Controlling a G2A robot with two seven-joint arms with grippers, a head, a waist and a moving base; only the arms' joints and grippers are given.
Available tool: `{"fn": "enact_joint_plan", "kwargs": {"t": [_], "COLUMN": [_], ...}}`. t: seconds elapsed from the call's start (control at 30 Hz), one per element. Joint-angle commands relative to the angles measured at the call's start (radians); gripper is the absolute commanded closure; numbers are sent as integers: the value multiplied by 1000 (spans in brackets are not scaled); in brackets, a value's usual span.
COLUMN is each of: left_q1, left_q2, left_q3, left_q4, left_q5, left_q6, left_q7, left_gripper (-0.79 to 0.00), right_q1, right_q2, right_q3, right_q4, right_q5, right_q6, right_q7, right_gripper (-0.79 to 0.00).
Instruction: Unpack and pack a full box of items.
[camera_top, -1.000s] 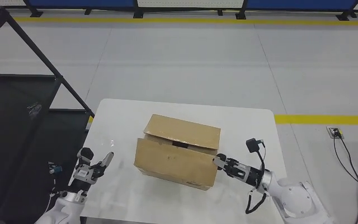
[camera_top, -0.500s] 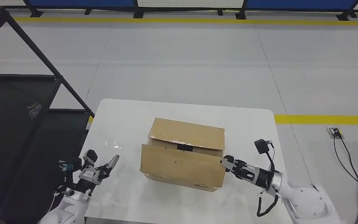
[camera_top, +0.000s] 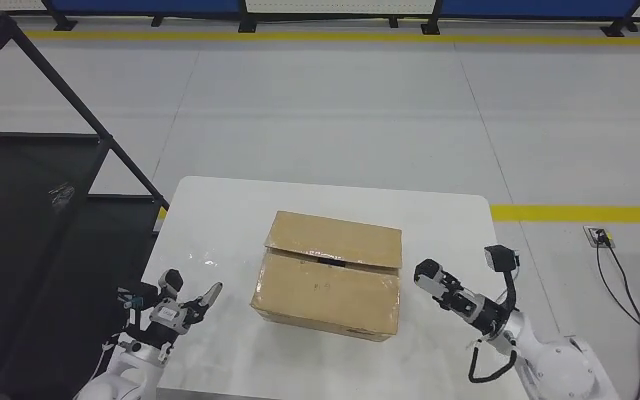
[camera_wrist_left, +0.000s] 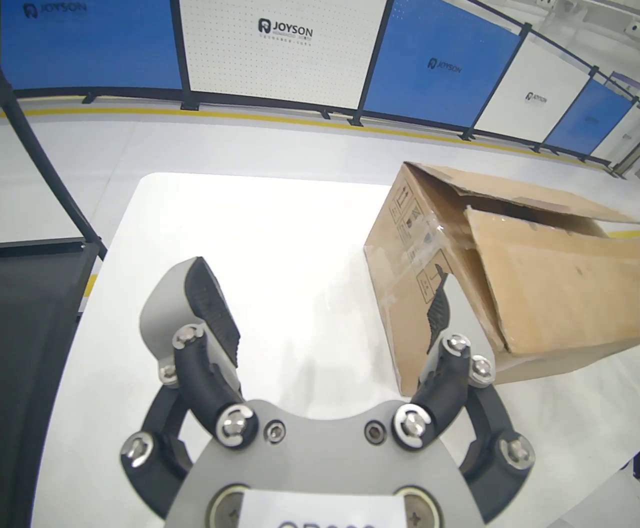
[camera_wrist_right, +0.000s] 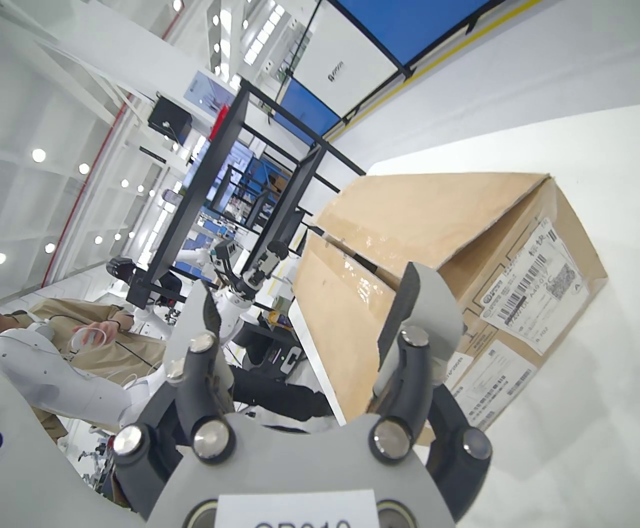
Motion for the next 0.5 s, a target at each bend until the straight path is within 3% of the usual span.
{"fn": "enact_joint_plan", "kwargs": {"t": [0.0,0.23,0.47], "left_q1": [-9,-55,-75], "left_q2": [-2,-9,-16], "left_q3": [22,101,162], "left_q4": [21,109,134], "left_q5": [20,89,124], "left_q6": [10,23,23], "left_q7": [17,62,85], "left_gripper": [-785,-785,-785], "right_q1": [-11,-27,8], "right_q2": [0,5,11], "right_q3": [6,10,-10], "right_q4": [3,45,89], "right_q5": [12,105,125], "right_q6": [-25,-110,-104], "right_q7": [-25,12,85], "right_gripper": [-785,-785,-785]}}
